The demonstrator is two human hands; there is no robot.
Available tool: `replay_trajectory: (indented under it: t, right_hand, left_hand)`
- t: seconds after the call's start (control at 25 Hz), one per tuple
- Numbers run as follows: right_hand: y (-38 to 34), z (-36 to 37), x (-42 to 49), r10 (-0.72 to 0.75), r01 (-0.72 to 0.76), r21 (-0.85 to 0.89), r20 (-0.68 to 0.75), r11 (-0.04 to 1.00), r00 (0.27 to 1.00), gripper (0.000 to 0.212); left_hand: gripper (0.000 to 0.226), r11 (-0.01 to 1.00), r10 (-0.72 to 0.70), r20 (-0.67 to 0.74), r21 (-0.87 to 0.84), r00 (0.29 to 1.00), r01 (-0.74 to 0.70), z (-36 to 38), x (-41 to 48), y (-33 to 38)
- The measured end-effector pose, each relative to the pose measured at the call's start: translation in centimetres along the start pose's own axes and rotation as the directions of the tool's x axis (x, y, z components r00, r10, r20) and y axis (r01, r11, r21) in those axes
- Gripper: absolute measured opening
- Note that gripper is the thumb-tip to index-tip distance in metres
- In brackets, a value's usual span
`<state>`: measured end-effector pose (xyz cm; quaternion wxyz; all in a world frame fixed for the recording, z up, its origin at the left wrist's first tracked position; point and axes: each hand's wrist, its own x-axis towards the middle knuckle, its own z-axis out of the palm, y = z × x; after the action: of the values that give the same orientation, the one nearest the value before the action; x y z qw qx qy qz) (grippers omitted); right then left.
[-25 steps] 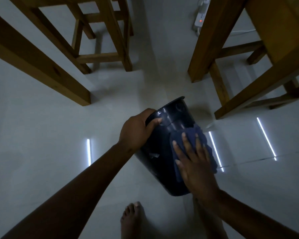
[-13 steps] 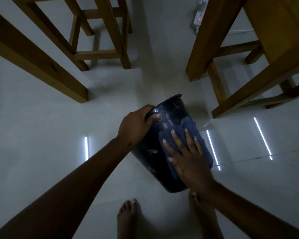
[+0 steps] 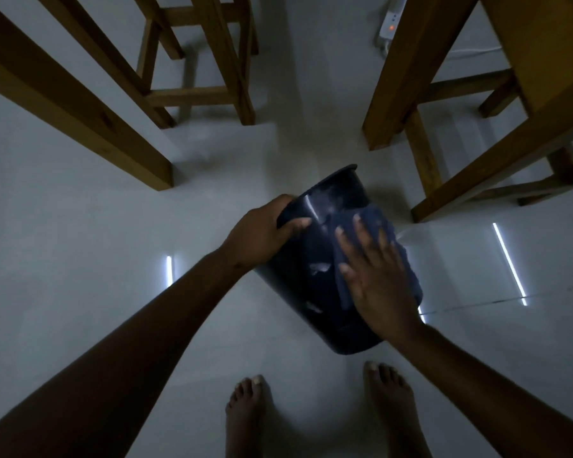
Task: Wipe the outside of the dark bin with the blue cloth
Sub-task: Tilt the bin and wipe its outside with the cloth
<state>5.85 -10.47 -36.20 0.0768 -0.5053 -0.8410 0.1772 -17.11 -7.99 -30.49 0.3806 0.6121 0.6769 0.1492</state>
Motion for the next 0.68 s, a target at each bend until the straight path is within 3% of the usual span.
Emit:
replay_trajectory:
  t: [0.08,0.12,0.2,0.28,0.32,0.48,0.52,0.64,0.68]
  right_hand:
    - [1.5,-0.7,0.1,0.173,-0.170,0.162,-0.003,0.972,0.985,0.056]
    - [1.1,-0.2,-1.1,0.193,-0.191,0.186,0.009,0.964,0.981,0.057]
    - [-2.1,1.5,-4.2,0.059,-0.060,0.075,0.017,0.995,0.998,0.060]
    - [-3.3,2.1,-4.2,-0.138,0.137,0.036,0.026,0.990,0.990,0.062]
    - [-2.9,1.8,-2.9,-0.166,0.164,0.056,0.037,0.985,0.985,0.061]
    - [-0.6,0.1,-1.7,0.101,-0.111,0.223,0.054,0.969,0.993,0.056]
    - [-1.6,0.9,-3.4,0.116,-0.124,0.166,0.055,0.978,0.992,0.057]
    - [-4.2,2.3,-5.9,-0.171,0.174,-0.022,0.107,0.984,0.979,0.061]
    - [-3.7,2.3,-4.5,-0.203,0.207,-0.043,0.082,0.977,0.976,0.060]
  left_hand:
    - [0.032,0.998,-0.055,-0.028,0.034,0.998,0.056,-0.1,-1.2,-1.2]
    - [0.034,0.995,-0.058,-0.086,0.080,0.995,0.065,0.0,-1.4,-1.2]
    - [0.034,0.983,0.000,-0.176,0.183,0.984,0.032,0.4,-0.7,-0.1]
    - [0.032,0.973,0.062,-0.156,0.230,0.986,-0.025,0.6,0.3,1.3]
    - [0.032,0.971,0.074,-0.137,0.237,0.988,-0.040,0.6,0.6,1.8]
    - [0.033,0.973,0.014,-0.122,0.231,0.992,0.015,0.5,0.7,1.2]
    - [0.033,0.972,0.000,-0.127,0.233,0.992,0.029,0.6,0.5,1.2]
    - [0.031,0.970,0.020,-0.141,0.243,0.990,0.015,0.9,0.8,1.4]
    - [0.029,0.976,0.032,-0.127,0.219,0.991,-0.004,0.8,1.1,1.5]
